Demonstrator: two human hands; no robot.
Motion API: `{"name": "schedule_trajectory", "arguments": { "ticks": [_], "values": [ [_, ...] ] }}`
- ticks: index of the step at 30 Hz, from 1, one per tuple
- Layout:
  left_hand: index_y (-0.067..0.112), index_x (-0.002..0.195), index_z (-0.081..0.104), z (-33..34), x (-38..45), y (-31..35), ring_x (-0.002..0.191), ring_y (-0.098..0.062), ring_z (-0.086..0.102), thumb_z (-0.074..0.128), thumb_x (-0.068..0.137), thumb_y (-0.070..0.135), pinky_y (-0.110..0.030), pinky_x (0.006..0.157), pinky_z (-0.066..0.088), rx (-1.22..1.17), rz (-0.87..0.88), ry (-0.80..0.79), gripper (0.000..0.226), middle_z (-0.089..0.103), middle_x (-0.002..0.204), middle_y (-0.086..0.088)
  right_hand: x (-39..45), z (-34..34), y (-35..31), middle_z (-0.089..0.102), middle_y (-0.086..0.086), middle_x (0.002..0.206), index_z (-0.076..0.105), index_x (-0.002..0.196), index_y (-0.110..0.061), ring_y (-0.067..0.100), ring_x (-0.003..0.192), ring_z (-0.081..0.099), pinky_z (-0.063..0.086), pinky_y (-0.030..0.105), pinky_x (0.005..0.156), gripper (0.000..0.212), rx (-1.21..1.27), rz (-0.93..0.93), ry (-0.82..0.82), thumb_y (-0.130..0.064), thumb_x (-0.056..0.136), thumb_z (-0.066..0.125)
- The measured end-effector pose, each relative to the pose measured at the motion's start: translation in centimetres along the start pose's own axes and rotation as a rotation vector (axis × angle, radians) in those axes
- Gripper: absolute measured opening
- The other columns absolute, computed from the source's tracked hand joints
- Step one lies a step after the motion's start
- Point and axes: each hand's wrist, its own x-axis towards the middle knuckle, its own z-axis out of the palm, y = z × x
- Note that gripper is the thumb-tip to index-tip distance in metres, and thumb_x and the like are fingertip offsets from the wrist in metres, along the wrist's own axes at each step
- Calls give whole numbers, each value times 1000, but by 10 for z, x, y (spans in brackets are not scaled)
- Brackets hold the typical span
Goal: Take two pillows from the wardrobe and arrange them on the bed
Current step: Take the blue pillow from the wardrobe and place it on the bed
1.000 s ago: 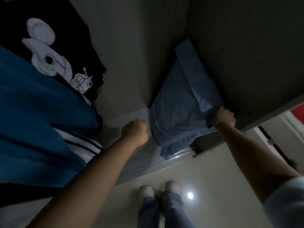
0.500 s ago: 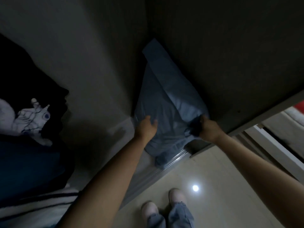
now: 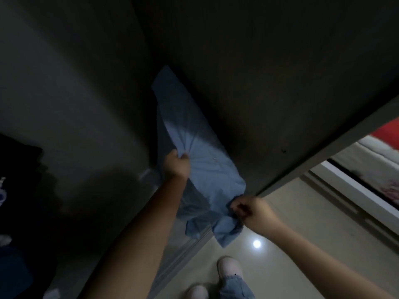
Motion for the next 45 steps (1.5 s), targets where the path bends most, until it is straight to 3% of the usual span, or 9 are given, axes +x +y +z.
{"name": "schedule_trajectory", "arguments": {
  "ticks": [3,6,10,12,16,23,27,35,45],
  "values": [
    [-1,66,55,-41,-19,-22,89,-42,62,54,88,5,-41,75,49,321,96,39,23,63,94,-36,-1,16,-20,57,20,99,60,97,5,26,91,51,43,34,76,46,-98,8,271,-26,68,79],
    [-13,101,60,-85,-37,-50,102,-40,61,53,89,6,-46,89,50,341,-56,-37,23,63,108,-34,3,55,-56,41,18,133,32,132,-3,35,119,44,43,39,95,90,-143,145,-35,-44,66,76],
    [-10,109,59,-147,-66,-89,105,-38,61,55,90,7,-36,77,46,330,-156,-86,26,62,114,-31,-21,119,-87,49,20,126,41,123,-3,36,111,54,49,37,87,50,-276,85,-161,-28,83,56],
    [-2,122,51,-171,-81,-106,114,-37,55,60,86,11,-37,87,46,565,-70,-12,40,57,125,-25,-39,141,-91,54,20,120,47,114,-2,38,105,56,49,38,83,36,-358,-2,-143,-23,85,52],
    [17,145,28,-217,-103,-139,141,-40,19,63,84,13,-55,113,18,1027,561,97,71,28,150,-22,-79,177,-97,58,18,115,53,107,-4,36,104,57,49,38,83,28,-490,-92,-154,-21,85,51],
    [31,146,18,-225,-102,-172,146,-21,2,58,85,33,-52,118,-1,1547,743,-451,73,12,158,2,-150,209,-56,56,12,119,50,117,-11,28,114,51,44,35,92,31,-614,-51,-220,-15,87,47],
    [19,118,50,-220,-117,-208,123,-23,44,62,79,28,-35,103,33,1512,753,-513,42,52,128,-3,-175,226,-36,58,18,118,55,116,-4,34,113,52,47,39,89,41,-391,3,-3,-12,76,60],
    [10,94,62,-183,-172,-229,105,-34,60,57,81,15,-36,79,51,1277,552,-579,15,66,112,-11,-170,184,-21,59,16,114,54,103,-5,30,111,51,45,38,85,27,-450,191,92,-12,77,54],
    [15,82,67,-53,-257,-42,96,-32,65,71,72,40,-31,73,50,991,895,-770,27,73,97,-12,-302,-5,41,65,32,87,66,86,11,43,88,58,46,43,75,14,-242,232,700,11,73,60]
  ]
}}
